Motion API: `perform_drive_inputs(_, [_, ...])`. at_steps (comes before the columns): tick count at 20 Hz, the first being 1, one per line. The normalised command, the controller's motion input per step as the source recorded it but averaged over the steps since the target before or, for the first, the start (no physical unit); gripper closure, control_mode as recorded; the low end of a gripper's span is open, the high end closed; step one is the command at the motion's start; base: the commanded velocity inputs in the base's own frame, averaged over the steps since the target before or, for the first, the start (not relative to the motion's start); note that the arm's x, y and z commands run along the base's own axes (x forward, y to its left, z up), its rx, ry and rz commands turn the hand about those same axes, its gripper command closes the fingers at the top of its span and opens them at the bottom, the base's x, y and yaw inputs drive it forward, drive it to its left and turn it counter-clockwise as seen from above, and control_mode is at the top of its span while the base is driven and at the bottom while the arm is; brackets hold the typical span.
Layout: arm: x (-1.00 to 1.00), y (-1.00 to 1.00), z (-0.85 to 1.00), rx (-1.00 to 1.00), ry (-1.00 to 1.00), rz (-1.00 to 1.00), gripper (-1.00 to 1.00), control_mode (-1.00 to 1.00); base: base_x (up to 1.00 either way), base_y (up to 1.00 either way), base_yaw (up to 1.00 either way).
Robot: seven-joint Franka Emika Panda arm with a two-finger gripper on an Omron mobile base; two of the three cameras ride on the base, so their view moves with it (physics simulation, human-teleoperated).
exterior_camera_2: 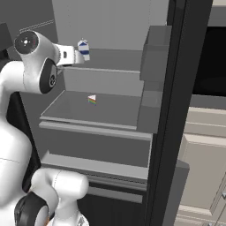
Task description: Take out the milk from the fridge and place it on the tray on the counter. Then take the sugar cube near the tray and place it in the tray.
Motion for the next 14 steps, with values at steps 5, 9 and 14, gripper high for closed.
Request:
perform_drive_inputs(5, [0.64,0.04,0.2,0.0,0.0,0.0,-1.0,-1.0,0.0,0.0,0.0])
perform_drive_inputs(9, [0.66,0.04,0.21,0.0,0.0,0.0,-1.0,-1.0,0.0,0.0,0.0])
perform_drive_inputs(14, [0.53,0.07,0.15,0.0,0.03,0.03,-1.0,-1.0,0.0,0.0,0.0])
